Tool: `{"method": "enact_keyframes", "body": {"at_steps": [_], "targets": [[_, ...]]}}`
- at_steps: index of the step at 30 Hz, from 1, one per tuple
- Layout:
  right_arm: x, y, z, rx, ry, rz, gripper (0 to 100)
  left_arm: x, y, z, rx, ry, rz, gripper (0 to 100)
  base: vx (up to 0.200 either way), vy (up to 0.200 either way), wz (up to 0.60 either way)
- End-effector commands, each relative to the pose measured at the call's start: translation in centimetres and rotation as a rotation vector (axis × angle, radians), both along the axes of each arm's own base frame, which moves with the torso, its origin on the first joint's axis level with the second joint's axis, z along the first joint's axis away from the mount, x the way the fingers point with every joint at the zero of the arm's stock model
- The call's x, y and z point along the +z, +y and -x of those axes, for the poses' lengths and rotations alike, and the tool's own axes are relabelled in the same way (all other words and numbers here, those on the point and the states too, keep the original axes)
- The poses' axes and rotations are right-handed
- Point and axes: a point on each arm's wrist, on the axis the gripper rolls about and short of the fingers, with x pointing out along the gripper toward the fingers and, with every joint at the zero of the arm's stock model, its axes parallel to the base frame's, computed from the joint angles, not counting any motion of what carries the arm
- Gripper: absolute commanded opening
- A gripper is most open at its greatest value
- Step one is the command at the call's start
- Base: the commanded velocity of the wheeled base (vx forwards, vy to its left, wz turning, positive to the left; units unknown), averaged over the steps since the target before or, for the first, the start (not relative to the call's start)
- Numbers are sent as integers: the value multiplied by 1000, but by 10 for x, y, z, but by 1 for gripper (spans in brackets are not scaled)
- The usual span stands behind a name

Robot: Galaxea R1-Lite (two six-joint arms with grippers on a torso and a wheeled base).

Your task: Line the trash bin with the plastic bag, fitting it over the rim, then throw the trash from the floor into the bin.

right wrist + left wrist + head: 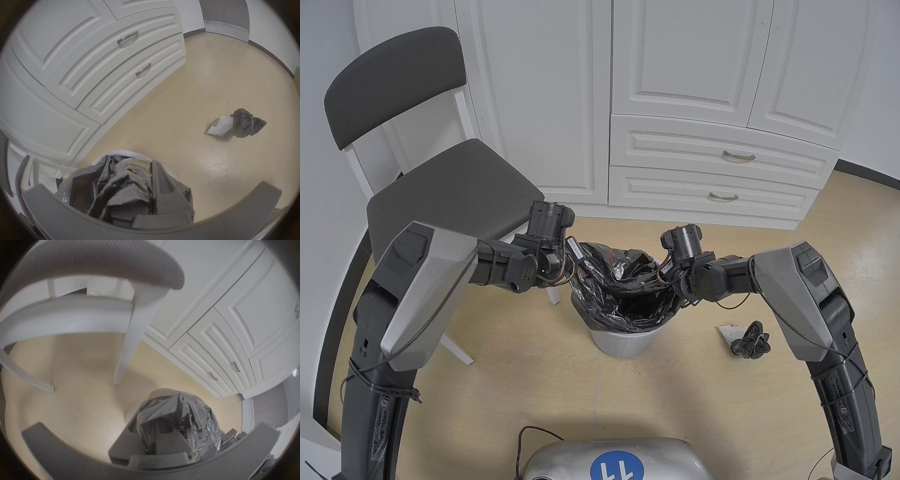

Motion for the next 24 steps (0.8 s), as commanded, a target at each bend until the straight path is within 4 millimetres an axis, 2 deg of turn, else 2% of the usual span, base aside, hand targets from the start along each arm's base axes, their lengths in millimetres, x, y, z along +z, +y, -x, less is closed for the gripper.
{"method": "enact_keyframes", "body": {"at_steps": [1,7,10,15,19,24], "targets": [[-24,-1,-4,-14,34,24,0,-26,-13,-7,8,52,-1,0,0,0,0],[-20,-5,0,-14,77,48,0,-29,-17,-3,6,67,-22,0,0,0,0],[-8,-6,5,-9,117,67,0,-27,-14,1,-1,117,-56,0,0,0,0],[3,-9,14,9,181,104,0,-15,-9,10,-27,203,-104,0,0,0,0],[-1,-6,17,19,211,116,0,-13,-4,12,-48,247,-137,0,0,0,0],[-13,-3,16,22,221,123,0,-22,-8,10,-52,256,-141,0,0,0,0]]}}
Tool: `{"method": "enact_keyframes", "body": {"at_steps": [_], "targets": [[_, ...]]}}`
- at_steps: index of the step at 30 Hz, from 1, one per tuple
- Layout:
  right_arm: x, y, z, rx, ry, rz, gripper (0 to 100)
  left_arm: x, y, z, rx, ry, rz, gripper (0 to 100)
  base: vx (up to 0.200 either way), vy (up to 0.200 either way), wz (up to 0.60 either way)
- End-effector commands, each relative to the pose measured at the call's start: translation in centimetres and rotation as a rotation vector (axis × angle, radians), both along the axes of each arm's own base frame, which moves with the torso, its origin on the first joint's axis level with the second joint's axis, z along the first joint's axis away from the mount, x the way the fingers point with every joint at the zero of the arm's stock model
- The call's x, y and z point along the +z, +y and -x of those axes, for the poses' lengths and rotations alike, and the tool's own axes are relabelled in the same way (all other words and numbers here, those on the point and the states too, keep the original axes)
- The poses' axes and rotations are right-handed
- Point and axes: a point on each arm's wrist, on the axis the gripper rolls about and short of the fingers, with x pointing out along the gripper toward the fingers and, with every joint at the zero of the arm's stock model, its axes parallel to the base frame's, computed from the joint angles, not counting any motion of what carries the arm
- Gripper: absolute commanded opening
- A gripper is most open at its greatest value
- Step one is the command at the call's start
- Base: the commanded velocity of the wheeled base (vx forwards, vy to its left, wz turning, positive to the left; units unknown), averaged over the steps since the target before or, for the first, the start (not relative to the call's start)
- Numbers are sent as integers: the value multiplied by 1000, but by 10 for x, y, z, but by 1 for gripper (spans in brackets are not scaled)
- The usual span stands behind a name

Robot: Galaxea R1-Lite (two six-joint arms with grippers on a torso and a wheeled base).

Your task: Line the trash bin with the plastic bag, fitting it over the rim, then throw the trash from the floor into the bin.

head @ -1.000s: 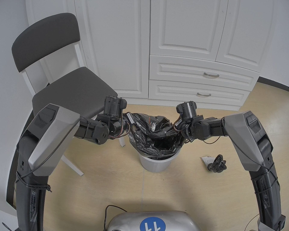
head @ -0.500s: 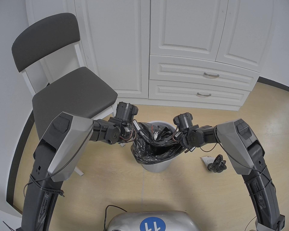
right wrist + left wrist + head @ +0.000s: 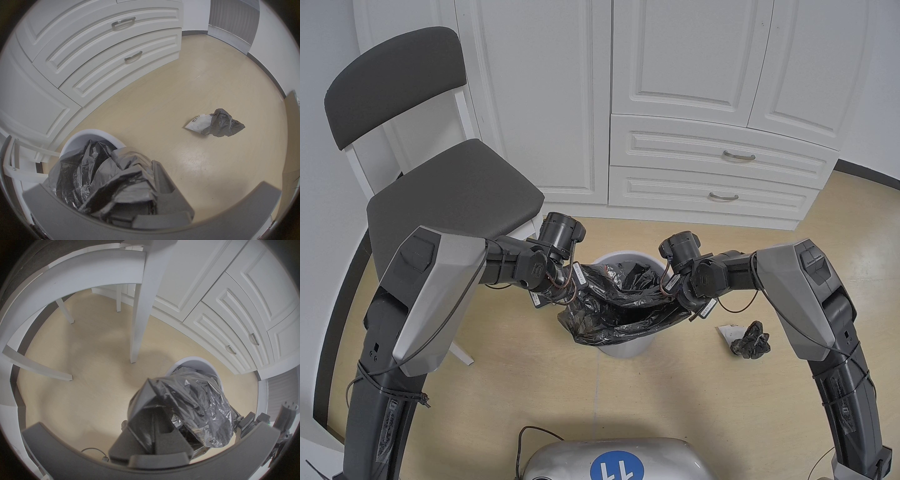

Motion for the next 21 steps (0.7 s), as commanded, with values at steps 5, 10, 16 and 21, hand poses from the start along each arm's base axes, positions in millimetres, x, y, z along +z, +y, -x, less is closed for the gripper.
{"method": "enact_keyframes", "body": {"at_steps": [5,10,16,21], "targets": [[-25,0,-8,-9,-23,-4,0,-34,-6,-6,-3,37,-14,0,0,0,0],[-19,-6,-18,-33,-113,-44,0,-43,-7,-14,6,-4,19,0,0,0,0],[-11,-15,-29,-82,-230,-74,0,-48,-2,-27,56,-88,88,0,0,0,0],[2,-21,-38,-128,-359,-129,0,-47,2,-35,100,-153,148,0,0,0,0]]}}
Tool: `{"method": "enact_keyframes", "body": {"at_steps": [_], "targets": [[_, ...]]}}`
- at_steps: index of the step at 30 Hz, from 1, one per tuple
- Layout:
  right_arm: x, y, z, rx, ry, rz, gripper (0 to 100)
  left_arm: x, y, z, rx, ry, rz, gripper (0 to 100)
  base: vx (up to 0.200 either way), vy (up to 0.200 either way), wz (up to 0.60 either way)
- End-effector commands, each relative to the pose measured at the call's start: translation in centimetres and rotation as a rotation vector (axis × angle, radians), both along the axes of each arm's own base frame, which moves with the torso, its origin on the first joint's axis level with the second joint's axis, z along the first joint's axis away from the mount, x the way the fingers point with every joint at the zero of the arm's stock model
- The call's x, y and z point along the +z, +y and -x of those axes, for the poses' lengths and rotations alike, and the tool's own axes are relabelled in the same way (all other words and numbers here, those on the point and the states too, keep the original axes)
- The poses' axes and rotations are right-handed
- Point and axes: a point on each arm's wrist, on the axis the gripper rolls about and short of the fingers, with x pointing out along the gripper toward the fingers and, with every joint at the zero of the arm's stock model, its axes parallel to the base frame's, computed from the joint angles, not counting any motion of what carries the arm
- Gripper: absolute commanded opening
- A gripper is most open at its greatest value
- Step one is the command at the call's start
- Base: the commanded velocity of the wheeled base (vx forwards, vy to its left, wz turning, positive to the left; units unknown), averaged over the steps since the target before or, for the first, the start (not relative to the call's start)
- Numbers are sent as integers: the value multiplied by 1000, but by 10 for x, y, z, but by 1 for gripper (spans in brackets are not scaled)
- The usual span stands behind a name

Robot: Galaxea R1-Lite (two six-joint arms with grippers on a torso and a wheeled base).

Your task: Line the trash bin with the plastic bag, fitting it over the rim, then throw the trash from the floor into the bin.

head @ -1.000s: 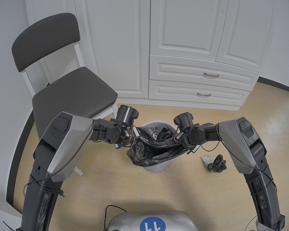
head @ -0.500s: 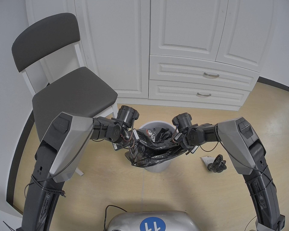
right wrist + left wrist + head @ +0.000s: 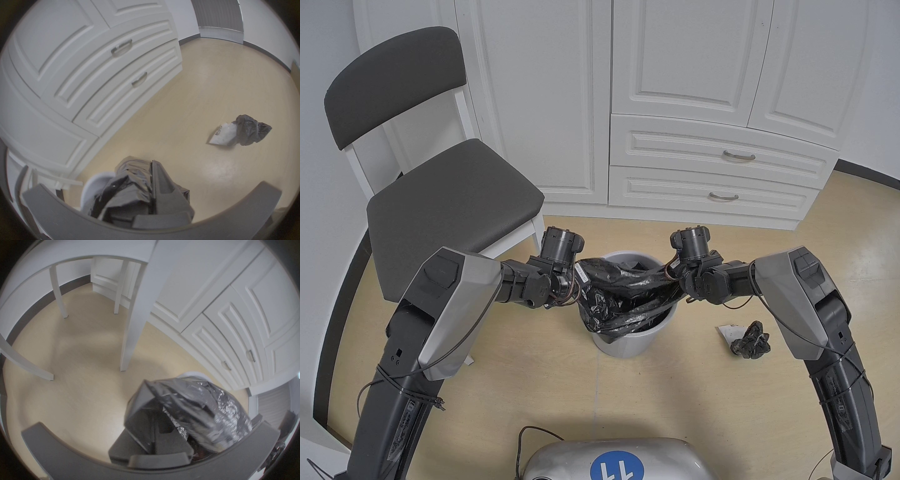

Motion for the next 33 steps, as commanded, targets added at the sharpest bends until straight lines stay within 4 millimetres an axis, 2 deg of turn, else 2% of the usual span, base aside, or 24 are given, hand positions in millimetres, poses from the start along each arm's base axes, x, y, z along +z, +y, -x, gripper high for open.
{"method": "enact_keyframes", "body": {"at_steps": [1,10,13,17,25,29,33], "targets": [[7,-8,-5,-39,-54,-30,0,-8,6,-7,43,-20,41,0,0,0,0],[27,-19,-8,-86,-108,3,0,-2,15,-10,72,-34,31,0,0,0,0],[29,-27,-8,-106,-69,176,0,-3,18,-7,55,-4,-67,0,0,0,0],[37,-28,-2,-92,-4,236,0,2,17,-2,46,16,-121,0,0,0,0],[25,-21,23,-27,261,349,0,16,18,11,13,108,-189,0,0,0,0],[17,-16,32,-4,319,381,0,20,16,16,-7,133,-214,0,0,0,0],[20,-15,46,36,385,436,0,31,14,22,-20,147,-224,0,0,0,0]]}}
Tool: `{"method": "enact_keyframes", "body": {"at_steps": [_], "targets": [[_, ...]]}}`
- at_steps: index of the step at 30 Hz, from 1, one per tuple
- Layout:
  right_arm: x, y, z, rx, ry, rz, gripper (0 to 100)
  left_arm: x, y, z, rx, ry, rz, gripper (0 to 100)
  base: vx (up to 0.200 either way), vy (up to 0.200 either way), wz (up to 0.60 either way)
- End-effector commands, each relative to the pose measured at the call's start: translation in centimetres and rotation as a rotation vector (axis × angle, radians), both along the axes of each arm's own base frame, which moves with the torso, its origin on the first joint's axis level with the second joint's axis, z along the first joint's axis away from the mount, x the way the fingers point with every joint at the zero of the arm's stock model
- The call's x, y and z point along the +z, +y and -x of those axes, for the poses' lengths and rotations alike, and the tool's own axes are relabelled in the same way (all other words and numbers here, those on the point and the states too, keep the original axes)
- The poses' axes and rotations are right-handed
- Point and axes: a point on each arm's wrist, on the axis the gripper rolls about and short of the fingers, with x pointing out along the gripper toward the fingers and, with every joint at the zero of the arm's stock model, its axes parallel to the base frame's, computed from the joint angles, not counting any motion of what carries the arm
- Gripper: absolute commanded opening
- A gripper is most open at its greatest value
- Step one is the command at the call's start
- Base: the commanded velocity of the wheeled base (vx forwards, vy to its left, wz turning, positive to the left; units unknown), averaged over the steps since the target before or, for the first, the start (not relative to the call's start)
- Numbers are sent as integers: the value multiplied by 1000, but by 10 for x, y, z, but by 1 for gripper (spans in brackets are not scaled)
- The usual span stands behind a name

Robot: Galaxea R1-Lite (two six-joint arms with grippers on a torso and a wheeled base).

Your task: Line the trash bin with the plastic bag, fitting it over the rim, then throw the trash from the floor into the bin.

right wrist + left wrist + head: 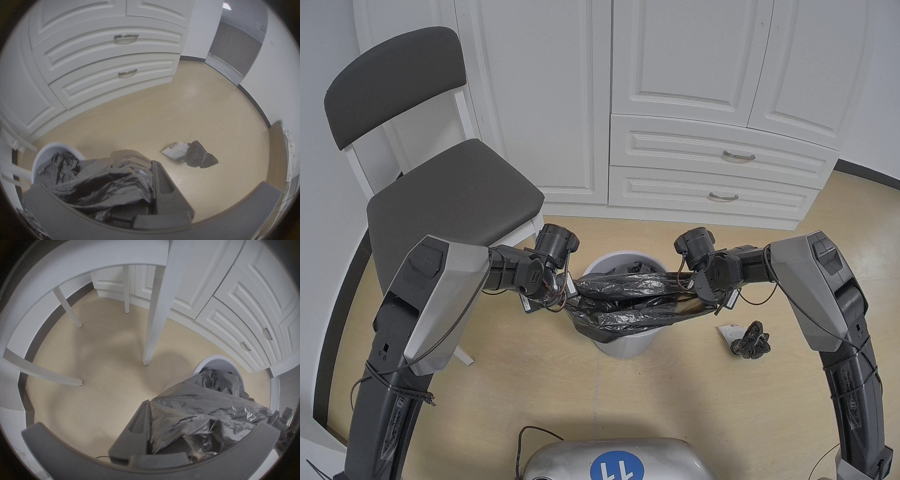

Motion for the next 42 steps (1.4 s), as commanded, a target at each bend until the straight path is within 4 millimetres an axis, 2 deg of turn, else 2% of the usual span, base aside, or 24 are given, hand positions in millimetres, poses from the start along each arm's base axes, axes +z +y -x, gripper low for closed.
{"method": "enact_keyframes", "body": {"at_steps": [1,7,14,19,23,24,25,26,27,31,35,41,42], "targets": [[9,2,15,33,50,37,0,20,-2,6,-10,-14,5,0,0,0,0],[27,-7,27,48,62,60,0,37,0,12,-19,-17,-2,0,0,0,0],[29,-13,36,66,98,91,0,34,3,17,-44,6,-35,0,0,0,0],[18,-11,39,81,135,118,0,23,-2,19,-67,25,-55,0,0,0,0],[-16,-5,31,88,163,123,0,-5,-9,16,-78,54,-69,0,0,0,0],[-16,-5,31,88,163,123,0,-5,-9,16,-78,54,-69,0,0,0,0],[-29,-2,24,90,141,114,0,-11,-11,12,-77,40,-63,0,0,0,0],[-30,-2,23,90,138,113,0,-11,-12,12,-77,38,-62,0,0,0,0],[-40,0,16,87,112,102,0,-16,-13,6,-67,9,-50,0,0,0,0],[-48,2,10,84,81,90,0,-26,-12,-4,-18,-50,-64,0,0,0,0],[-52,4,8,85,61,83,0,-37,-13,-5,4,-52,-89,0,0,0,0],[-46,-1,10,79,73,101,0,-27,-14,-4,8,-66,-77,0,0,0,0],[-40,-2,12,83,64,101,0,-19,-13,-4,12,-81,-68,0,0,0,0]]}}
